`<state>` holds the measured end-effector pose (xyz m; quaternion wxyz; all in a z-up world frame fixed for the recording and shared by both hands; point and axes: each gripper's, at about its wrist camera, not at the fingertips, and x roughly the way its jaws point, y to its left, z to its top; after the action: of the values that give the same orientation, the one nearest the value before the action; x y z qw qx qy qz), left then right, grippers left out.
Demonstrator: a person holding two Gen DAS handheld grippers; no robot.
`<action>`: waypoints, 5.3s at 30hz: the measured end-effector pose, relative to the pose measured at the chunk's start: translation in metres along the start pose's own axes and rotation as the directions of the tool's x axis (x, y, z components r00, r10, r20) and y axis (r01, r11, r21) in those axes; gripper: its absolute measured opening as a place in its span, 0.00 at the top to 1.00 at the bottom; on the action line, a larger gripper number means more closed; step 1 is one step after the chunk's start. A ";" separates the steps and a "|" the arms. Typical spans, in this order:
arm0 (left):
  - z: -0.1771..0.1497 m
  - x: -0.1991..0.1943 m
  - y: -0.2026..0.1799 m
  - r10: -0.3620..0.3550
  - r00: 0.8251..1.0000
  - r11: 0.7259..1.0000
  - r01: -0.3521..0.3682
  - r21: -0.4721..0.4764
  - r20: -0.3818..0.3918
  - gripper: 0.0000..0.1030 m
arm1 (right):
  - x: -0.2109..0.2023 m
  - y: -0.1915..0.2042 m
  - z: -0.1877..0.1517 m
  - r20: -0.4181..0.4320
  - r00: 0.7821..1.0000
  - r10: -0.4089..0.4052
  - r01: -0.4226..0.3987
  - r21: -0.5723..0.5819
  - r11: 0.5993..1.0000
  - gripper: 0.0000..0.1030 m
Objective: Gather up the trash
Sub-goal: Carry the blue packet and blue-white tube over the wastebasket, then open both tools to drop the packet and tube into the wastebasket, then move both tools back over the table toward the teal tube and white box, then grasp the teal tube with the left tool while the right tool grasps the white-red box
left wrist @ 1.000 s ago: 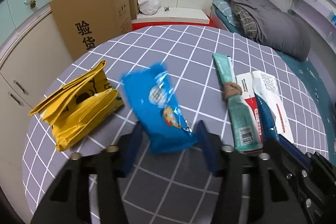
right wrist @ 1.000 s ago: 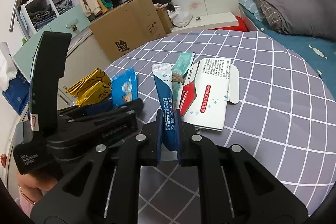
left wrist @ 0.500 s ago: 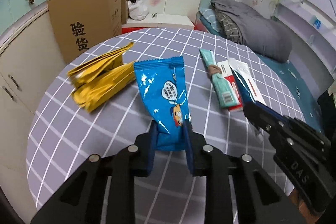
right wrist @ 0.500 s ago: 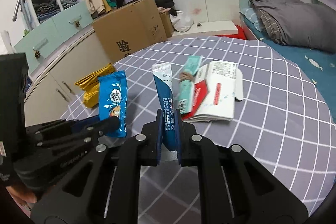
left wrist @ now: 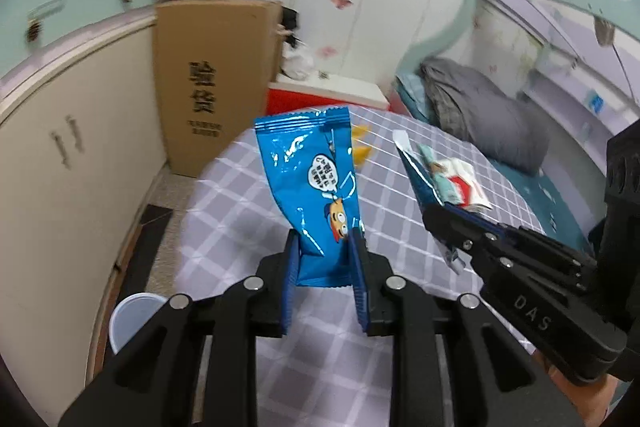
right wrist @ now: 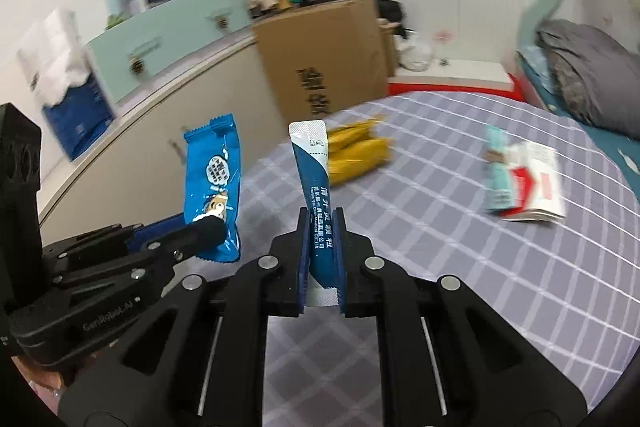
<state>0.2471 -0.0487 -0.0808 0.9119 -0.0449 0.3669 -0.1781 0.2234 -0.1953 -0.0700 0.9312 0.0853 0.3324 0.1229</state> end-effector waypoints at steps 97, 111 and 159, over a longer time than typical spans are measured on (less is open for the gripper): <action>-0.094 -0.070 0.282 0.428 0.902 0.826 -0.414 -0.382 -0.053 0.26 | 0.129 0.213 -0.057 -0.137 0.937 0.322 -0.330 -0.038 0.943 0.34; -0.013 -0.033 0.108 0.247 0.967 0.961 -0.236 -0.142 0.059 0.22 | 0.025 0.058 0.000 0.087 0.989 0.124 -0.126 0.027 0.992 0.31; 0.065 0.205 -0.162 0.021 0.995 0.997 -0.013 0.078 -0.098 0.81 | 0.010 -0.252 0.007 0.011 0.979 -0.205 0.181 0.426 0.886 0.28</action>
<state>0.3813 -0.2764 -0.1331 0.8952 0.0023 0.4048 -0.1863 0.2793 -0.4338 -0.1315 0.9070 0.2549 0.3317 -0.0476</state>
